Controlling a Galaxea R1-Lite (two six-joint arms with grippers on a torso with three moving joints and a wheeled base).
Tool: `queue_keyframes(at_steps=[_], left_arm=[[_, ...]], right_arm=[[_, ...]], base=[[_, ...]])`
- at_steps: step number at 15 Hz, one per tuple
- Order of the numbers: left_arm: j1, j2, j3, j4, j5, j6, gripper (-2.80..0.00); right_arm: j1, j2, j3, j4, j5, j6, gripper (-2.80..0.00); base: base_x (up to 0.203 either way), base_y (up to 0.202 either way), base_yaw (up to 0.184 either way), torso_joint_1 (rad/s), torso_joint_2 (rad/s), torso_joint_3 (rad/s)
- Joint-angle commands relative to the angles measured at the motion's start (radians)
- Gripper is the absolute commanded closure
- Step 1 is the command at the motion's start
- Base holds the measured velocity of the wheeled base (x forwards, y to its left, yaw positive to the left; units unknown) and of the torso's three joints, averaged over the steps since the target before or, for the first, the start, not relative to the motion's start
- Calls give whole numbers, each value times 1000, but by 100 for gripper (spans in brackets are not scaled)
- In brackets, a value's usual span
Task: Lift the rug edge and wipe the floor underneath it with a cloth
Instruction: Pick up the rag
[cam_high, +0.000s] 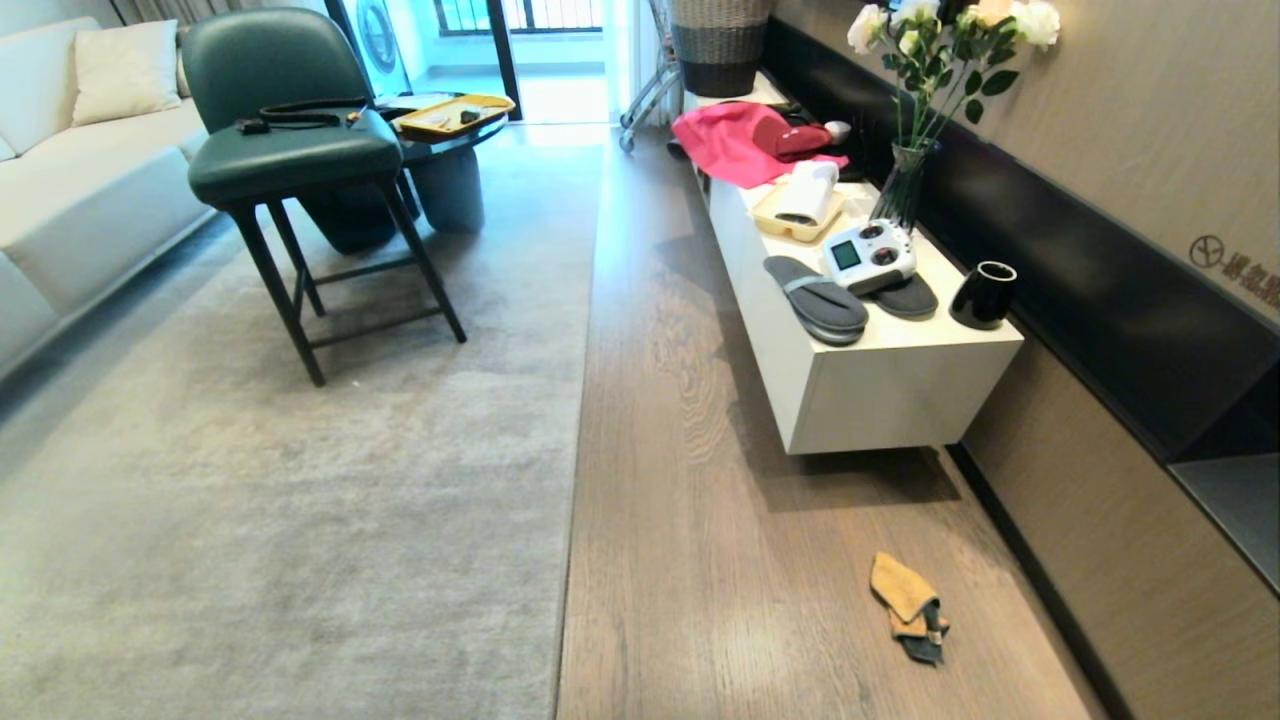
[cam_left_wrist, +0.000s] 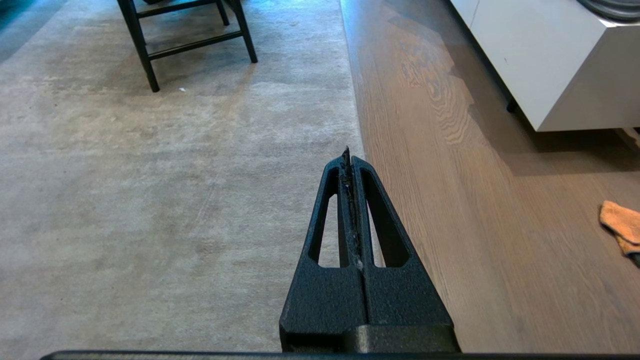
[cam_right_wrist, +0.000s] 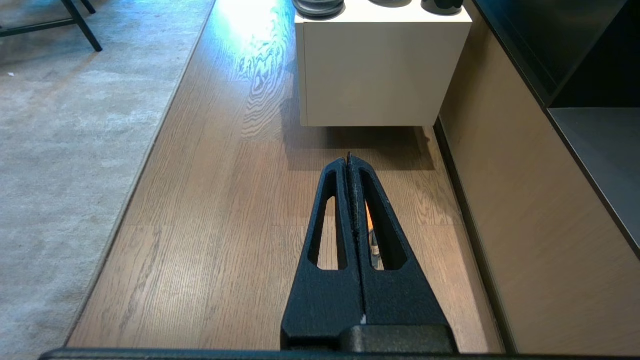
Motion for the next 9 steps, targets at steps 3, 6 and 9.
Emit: queue_keyframes(at_steps=[3, 6, 9], left_arm=[[0, 0, 0, 0, 1, 0, 0], [0, 0, 0, 0, 2, 0, 0], [0, 0, 0, 0, 1, -3, 0]], right_arm=[[0, 1, 0, 0, 1, 0, 0], [0, 1, 0, 0, 1, 0, 0], [0, 1, 0, 0, 1, 0, 0]], base=[[0, 0, 0, 0, 0, 0], [0, 0, 0, 0, 0, 0], [0, 0, 0, 0, 0, 0]])
